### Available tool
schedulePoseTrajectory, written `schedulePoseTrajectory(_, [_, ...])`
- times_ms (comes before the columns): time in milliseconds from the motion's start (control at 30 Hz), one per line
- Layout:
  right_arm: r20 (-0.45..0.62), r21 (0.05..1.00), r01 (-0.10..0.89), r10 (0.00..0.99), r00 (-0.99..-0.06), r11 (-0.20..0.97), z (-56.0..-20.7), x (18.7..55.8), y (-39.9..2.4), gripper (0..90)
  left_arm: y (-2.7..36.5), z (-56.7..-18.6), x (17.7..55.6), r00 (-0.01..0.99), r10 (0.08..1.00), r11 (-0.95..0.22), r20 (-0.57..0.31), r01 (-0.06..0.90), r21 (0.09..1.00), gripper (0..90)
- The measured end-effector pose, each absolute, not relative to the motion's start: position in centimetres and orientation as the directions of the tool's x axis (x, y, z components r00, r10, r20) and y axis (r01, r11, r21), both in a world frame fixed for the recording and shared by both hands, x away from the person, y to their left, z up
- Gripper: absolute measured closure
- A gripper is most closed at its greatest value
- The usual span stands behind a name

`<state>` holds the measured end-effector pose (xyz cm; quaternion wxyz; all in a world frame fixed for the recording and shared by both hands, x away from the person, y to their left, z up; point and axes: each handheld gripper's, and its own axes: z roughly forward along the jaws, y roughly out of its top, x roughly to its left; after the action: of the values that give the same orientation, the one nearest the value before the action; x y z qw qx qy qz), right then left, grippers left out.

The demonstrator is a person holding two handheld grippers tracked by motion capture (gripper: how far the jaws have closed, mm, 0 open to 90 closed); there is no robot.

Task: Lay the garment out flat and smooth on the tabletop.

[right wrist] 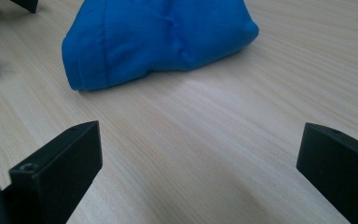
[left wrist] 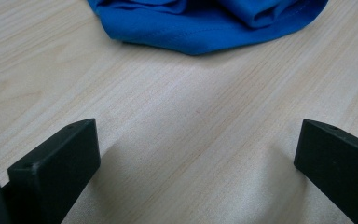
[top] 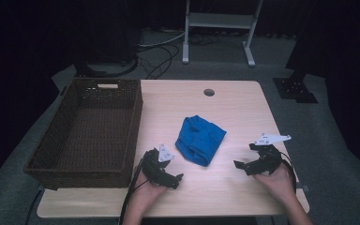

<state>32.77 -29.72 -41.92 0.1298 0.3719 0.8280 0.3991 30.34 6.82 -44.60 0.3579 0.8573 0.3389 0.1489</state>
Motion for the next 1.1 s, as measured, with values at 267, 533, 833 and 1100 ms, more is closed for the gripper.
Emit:
schedulePoseTrajectory(267, [0.083,0.762,0.504,0.71,-0.699,0.407,-41.5,33.2,-29.2,0.0,6.8,-44.6,30.3,0.727,0.687,-0.515,0.013,0.474,0.714,0.0])
schedulePoseTrajectory(533, [0.079,0.765,0.495,0.702,-0.708,0.413,-41.3,33.8,-28.7,0.0,6.8,-44.6,30.3,0.727,0.686,-0.515,0.013,0.474,0.714,0.0])
schedulePoseTrajectory(833, [0.075,0.768,0.486,0.694,-0.716,0.418,-41.0,34.4,-28.0,0.0,6.8,-44.6,30.3,0.728,0.686,-0.516,0.014,0.473,0.714,0.0])
schedulePoseTrajectory(1100, [0.069,0.777,0.47,0.686,-0.724,0.419,-40.2,35.0,-27.3,0.0,6.8,-44.6,30.3,0.727,0.687,-0.514,0.013,0.474,0.715,0.0])
